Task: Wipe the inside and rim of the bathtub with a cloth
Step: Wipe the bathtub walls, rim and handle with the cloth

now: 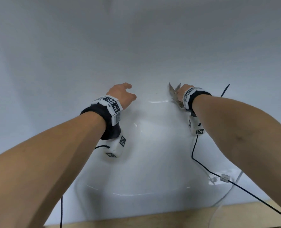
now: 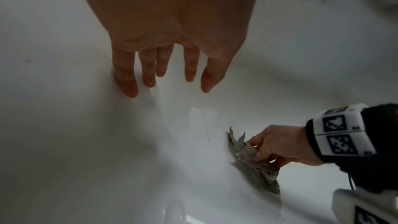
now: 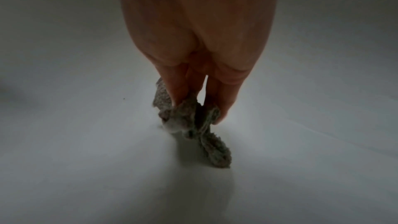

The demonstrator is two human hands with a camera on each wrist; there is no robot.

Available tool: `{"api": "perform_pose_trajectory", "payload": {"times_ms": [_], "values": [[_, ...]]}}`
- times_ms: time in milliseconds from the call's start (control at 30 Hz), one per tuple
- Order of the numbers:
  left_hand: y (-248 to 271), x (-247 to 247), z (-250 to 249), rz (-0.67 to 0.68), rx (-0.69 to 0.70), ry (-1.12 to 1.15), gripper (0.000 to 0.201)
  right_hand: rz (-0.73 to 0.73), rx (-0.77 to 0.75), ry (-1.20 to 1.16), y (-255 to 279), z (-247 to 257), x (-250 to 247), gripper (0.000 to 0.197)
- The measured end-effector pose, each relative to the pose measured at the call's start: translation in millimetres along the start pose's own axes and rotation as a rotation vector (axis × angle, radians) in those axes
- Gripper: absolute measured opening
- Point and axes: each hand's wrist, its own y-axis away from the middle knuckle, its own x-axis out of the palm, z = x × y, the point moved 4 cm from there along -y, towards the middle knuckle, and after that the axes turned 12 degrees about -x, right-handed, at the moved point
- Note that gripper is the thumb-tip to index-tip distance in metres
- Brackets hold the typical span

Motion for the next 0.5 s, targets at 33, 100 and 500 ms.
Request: {"api": "perform_pose_trajectory", "payload": {"times_ms": [33, 100, 500], "values": [[-1.0, -1.8, -0.3, -0.002, 0.000, 0.002, 0.053, 0.000, -0.006, -0.009, -4.4, 1.7, 2.7, 0.075], [-4.3, -4.2, -1.0, -0.005, 0.002, 0.003, 0.052, -0.002, 0.045, -0.117, -9.5, 5.5, 3.8, 0.078], [12.4, -18.6, -0.8, 0.025, 0.013, 0.009, 0.052, 0.190, -0.014, -0.282, -80.9, 60.7, 61.8, 0.042]]}}
